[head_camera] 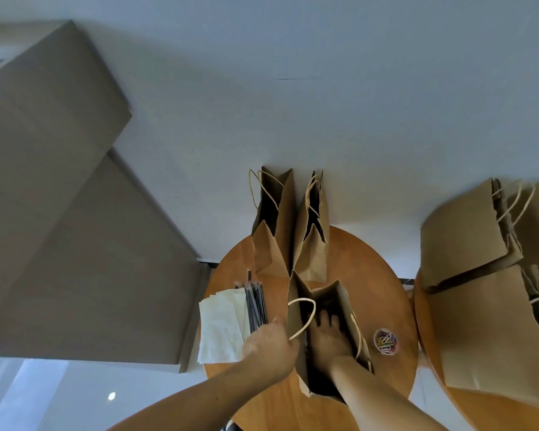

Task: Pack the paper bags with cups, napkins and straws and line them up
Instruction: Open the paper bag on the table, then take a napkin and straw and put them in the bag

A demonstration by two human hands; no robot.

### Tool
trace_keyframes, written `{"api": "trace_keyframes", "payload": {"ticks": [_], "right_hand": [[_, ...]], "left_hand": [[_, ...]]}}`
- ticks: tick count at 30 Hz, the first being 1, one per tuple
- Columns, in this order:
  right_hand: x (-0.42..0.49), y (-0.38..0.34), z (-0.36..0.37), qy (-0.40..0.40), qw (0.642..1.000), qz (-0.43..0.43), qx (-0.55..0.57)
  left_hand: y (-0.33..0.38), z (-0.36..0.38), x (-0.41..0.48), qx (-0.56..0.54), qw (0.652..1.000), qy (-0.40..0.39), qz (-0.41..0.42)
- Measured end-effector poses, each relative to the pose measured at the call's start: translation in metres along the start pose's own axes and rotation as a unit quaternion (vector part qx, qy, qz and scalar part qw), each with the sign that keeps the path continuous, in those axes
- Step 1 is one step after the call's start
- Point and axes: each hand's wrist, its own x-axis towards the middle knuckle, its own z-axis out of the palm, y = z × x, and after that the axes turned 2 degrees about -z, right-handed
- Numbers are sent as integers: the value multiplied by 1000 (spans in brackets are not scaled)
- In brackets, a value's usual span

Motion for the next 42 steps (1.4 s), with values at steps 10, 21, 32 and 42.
{"api": "trace_keyframes", "payload": {"ticks": [10,21,32,42], "right_hand": [[-18,-6,-32,-22,999,12,-35],[-115,-22,-178,137,980,-93,-115],[-23,-160,-148,95,980,-133,113],[64,-174,15,-37,991,19,131]], "left_hand": [[6,-9,1,5,999,0,33],[-16,-68,8,12,967,-205,149],[-124,-115,40,21,999,-28,1],[-205,-54,87,-55,992,-71,-90]]}}
